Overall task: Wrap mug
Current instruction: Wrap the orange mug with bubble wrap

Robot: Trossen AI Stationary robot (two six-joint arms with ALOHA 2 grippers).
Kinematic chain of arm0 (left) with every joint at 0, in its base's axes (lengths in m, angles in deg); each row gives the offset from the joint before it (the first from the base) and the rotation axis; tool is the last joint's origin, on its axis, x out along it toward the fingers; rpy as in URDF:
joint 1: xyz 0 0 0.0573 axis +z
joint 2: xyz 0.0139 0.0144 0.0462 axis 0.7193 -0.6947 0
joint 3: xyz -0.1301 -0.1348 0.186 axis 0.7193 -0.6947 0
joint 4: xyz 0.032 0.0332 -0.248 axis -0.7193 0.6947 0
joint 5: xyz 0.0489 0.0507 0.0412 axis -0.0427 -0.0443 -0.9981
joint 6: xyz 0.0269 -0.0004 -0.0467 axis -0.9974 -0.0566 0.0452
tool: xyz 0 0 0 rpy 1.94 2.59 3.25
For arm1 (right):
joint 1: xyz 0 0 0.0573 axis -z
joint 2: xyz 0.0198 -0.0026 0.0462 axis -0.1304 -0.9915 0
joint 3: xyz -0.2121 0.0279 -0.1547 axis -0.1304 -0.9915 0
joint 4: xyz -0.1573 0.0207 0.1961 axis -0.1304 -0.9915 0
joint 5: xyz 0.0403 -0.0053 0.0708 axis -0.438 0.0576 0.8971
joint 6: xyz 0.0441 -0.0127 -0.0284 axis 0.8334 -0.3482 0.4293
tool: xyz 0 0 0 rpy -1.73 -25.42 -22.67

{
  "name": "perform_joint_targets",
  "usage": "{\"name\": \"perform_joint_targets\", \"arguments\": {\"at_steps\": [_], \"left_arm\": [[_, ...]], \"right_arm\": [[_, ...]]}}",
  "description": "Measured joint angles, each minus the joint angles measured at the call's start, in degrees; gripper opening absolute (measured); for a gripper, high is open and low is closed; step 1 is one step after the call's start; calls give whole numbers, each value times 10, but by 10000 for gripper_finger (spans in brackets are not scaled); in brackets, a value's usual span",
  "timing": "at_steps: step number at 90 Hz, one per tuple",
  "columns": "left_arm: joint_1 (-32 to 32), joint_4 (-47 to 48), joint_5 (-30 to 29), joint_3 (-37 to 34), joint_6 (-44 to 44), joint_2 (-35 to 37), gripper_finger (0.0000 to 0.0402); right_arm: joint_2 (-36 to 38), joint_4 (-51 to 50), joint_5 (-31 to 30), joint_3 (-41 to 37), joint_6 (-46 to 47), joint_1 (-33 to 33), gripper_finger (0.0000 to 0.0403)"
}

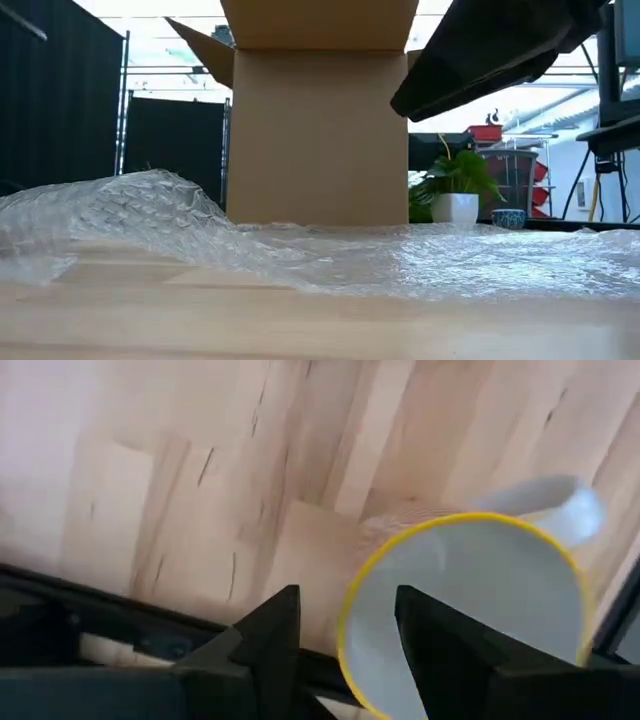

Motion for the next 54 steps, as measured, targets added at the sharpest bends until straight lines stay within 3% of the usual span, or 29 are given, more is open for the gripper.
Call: {"name": "perform_joint_targets", "arguments": {"at_steps": [16, 27, 34, 45, 54], "left_arm": [[0, -137, 17, -80, -4, -1, 154], [1, -177, 18, -117, 6, -3, 146], [10, -175, 22, -121, 11, -3, 113], [27, -168, 31, -115, 1, -3, 25], [41, -156, 33, -90, -4, -3, 11]], "right_arm": [[0, 0, 0, 0, -1, 0, 212], [0, 0, 0, 0, -2, 1, 212], [0, 0, 0, 0, -2, 1, 212], [0, 0, 0, 0, -6, 1, 212], [0, -1, 1, 0, -11, 0, 212]]}}
